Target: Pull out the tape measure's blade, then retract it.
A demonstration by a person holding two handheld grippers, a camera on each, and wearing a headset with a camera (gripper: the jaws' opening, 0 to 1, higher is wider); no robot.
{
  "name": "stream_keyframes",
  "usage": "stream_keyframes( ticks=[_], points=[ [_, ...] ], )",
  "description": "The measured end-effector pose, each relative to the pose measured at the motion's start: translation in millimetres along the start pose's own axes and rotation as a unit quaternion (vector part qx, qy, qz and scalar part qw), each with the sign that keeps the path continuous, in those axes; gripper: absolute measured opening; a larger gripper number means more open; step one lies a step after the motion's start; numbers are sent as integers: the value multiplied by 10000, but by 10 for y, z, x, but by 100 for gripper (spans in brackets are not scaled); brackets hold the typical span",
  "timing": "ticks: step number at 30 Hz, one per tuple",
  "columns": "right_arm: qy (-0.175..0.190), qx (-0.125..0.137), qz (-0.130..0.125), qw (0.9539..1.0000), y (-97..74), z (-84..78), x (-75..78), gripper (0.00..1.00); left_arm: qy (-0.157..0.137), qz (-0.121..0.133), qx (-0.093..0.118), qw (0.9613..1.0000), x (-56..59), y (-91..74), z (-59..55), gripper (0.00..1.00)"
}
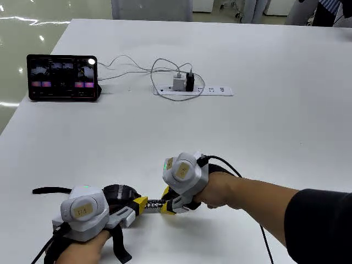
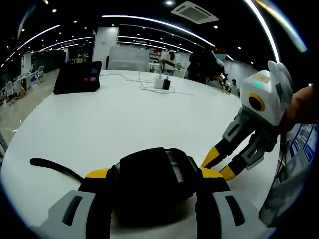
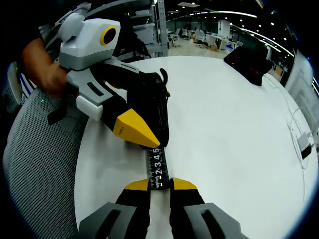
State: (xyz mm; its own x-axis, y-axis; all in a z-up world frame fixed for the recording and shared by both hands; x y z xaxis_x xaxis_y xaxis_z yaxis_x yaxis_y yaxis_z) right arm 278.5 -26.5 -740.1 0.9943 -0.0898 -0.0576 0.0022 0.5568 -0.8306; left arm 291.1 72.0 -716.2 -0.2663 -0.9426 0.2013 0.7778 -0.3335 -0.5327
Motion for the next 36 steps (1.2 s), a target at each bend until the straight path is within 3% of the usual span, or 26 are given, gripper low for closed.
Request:
stream_keyframes(
  ticks=[36],
  points=[
    [7,118,55,9999,121,175,-30,11,-60,-19,53,10000,-9,-4,2,64]
  ],
)
Point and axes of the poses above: the centre of the closed fingertips' face, and the gripper's own axes: y roughly forward along the fingers, x roughly to its right, z roughly out of its top, the point moved 2 cm from there along -y, roughly backward along the fingers, and after that the axes turned 2 degrees about -z, right-handed, at the moved point
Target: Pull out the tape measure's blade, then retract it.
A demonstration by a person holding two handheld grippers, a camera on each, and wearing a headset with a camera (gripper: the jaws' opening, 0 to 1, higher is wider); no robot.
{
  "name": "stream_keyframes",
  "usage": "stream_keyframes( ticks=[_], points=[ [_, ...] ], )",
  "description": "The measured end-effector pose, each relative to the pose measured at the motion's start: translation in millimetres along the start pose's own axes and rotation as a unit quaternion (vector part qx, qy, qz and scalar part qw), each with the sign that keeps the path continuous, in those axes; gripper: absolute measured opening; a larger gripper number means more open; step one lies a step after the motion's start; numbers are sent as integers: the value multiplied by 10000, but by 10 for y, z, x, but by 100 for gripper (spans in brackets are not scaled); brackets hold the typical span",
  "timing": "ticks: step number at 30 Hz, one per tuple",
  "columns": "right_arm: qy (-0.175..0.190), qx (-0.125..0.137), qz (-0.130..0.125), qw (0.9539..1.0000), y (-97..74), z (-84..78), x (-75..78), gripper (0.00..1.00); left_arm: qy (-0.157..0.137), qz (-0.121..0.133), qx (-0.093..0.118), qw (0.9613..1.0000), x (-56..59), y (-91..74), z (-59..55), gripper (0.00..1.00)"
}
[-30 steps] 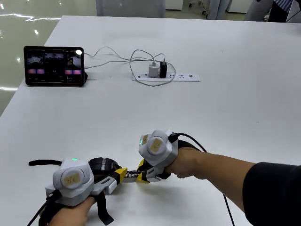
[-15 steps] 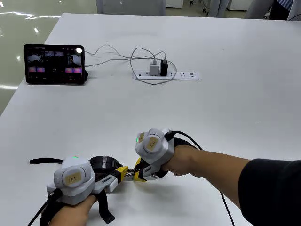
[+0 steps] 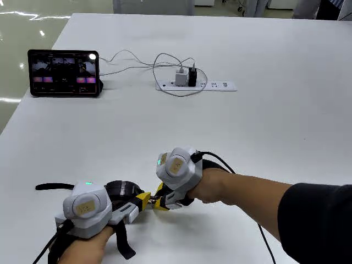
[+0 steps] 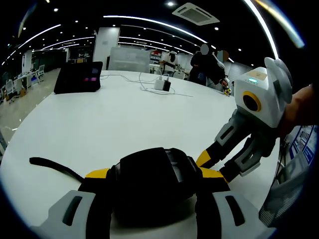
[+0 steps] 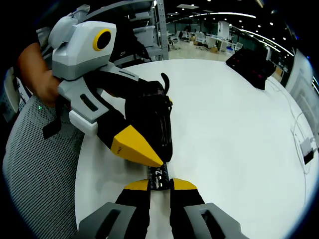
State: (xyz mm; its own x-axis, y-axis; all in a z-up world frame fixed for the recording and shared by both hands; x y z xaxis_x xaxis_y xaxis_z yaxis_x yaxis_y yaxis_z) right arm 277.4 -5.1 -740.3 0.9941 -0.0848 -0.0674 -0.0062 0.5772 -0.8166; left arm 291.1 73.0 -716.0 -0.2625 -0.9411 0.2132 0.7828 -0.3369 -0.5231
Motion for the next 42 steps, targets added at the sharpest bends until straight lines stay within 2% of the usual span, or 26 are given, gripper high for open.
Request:
stream_keyframes(
  ticks=[37,42],
  points=[
    [29,139,55,9999,78,125,-23,11,0,-12,9,10000,-1,2,-3,64],
    [-56,151,27,9999,107,165,-29,11,17,-9,6,10000,-1,2,-5,64]
  ],
)
Point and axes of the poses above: the centre of the closed fingertips' face, and the gripper's own axes: y roughly forward along the fingers, x roughly to its right, z roughly out of its top, the point moved 2 cm from there along -y, roughly backward along the fingers, and after that the axes turned 2 degrees about -z, right-handed, at the moved point
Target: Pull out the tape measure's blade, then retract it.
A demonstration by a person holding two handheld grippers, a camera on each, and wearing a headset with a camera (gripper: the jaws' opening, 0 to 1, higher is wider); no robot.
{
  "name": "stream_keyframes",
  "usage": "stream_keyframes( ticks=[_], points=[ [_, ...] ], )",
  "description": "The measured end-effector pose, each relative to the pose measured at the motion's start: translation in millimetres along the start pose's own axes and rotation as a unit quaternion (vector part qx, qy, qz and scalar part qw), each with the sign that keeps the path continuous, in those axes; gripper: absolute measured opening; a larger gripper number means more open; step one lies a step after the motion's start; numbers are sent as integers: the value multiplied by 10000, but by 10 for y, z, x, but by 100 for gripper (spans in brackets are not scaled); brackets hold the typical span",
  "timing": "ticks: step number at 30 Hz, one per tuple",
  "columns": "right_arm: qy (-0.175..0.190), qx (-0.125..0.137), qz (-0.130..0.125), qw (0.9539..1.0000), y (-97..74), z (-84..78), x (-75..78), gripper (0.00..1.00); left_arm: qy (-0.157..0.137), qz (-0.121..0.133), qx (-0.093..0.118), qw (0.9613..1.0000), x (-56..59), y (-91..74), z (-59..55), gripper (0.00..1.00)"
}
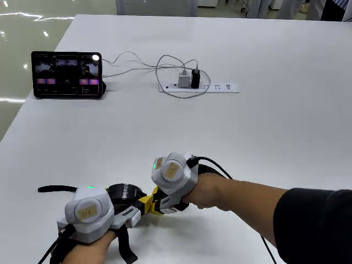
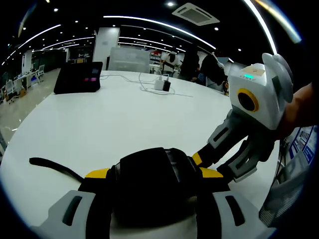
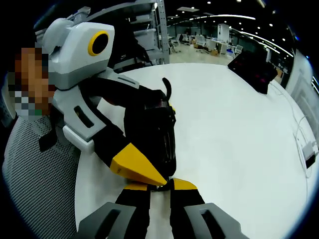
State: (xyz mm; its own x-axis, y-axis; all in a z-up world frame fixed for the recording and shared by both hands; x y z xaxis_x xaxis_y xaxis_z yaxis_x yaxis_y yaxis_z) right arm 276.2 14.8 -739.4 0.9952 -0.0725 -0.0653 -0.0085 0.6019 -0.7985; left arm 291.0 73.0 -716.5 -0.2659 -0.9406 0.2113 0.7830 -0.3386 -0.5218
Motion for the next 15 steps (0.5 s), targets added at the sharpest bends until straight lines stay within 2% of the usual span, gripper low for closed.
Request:
stream_keyframes(
  ticks=[9,15],
  points=[
    [39,35,-31,10000,-9,-10,-9,12,47,58,52,10000,4,-1,11,65],
    [200,88,-115,9997,-10,-21,-3,12,45,1,-52,10000,3,-4,15,66]
  ],
)
Point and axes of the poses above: the centre of the closed fingertips' face, and the gripper's own axes: y roughly forward along the fingers, x roughly to its right, z roughly out of its top, the point moved 2 cm from there along -y, roughly backward along the fingers, and after that the axes turned 2 degrees about -z, right-handed, at the moved point
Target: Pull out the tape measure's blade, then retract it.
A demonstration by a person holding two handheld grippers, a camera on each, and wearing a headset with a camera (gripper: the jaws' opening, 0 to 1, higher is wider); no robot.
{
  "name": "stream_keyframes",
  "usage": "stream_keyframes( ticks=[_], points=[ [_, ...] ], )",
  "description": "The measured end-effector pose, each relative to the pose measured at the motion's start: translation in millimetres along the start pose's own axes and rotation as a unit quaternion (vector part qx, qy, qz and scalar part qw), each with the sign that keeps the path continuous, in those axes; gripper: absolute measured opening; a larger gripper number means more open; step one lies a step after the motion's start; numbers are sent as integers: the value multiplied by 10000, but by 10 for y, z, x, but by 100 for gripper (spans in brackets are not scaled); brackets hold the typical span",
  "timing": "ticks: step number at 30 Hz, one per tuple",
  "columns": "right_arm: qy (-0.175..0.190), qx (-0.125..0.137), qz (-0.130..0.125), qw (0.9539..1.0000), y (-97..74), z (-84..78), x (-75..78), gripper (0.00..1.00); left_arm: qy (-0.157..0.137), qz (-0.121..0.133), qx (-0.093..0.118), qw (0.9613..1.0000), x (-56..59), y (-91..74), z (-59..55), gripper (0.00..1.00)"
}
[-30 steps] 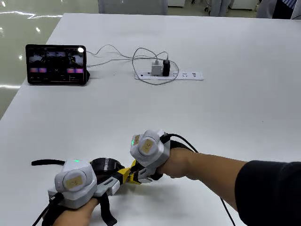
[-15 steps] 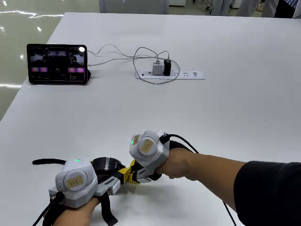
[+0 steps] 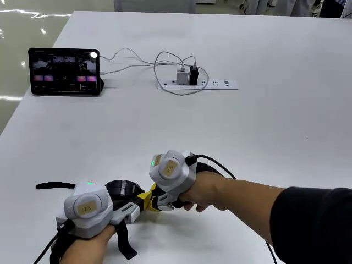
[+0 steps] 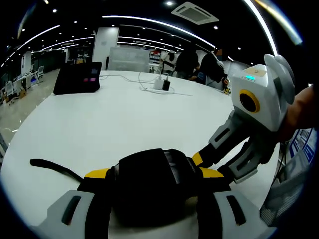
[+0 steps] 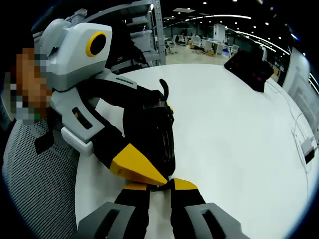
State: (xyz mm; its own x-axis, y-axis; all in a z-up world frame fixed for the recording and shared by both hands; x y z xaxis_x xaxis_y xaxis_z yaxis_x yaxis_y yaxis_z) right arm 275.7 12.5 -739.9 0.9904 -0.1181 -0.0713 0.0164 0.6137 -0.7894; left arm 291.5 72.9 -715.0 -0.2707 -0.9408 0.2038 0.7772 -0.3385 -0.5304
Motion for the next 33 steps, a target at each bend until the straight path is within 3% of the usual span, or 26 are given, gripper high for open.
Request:
stream_keyframes(
  ticks=[12,18,22,28,33],
  points=[
    [232,4,-107,9997,-149,-129,44,16,520,-421,-199,9976,-13,-64,48,64],
    [406,89,-243,9988,-282,-222,75,17,592,-696,-284,9954,-44,-72,51,75],
    [528,186,-370,9977,-380,-274,80,21,768,-952,-402,9917,-30,-107,53,80],
    [614,335,-528,9962,-517,-331,75,26,973,-1145,-455,9876,-54,-162,66,92],
    [768,449,-633,9940,-635,-415,70,30,1089,-1399,-450,9831,-48,-237,77,95]
  ],
)
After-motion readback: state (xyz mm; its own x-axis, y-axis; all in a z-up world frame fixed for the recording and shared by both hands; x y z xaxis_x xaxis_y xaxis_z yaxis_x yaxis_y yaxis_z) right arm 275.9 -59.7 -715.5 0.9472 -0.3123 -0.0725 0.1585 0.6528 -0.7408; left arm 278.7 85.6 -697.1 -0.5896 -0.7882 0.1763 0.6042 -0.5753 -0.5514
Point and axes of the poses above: the centre of the closed fingertips' face, and the gripper's own axes: y roughly forward along the fingers, x roughly to its right, z roughly out of its top, the point moved 2 cm from there along -y, roughly backward along the fingers, and after that the axes turned 2 degrees about -z, right-handed, at the moved point
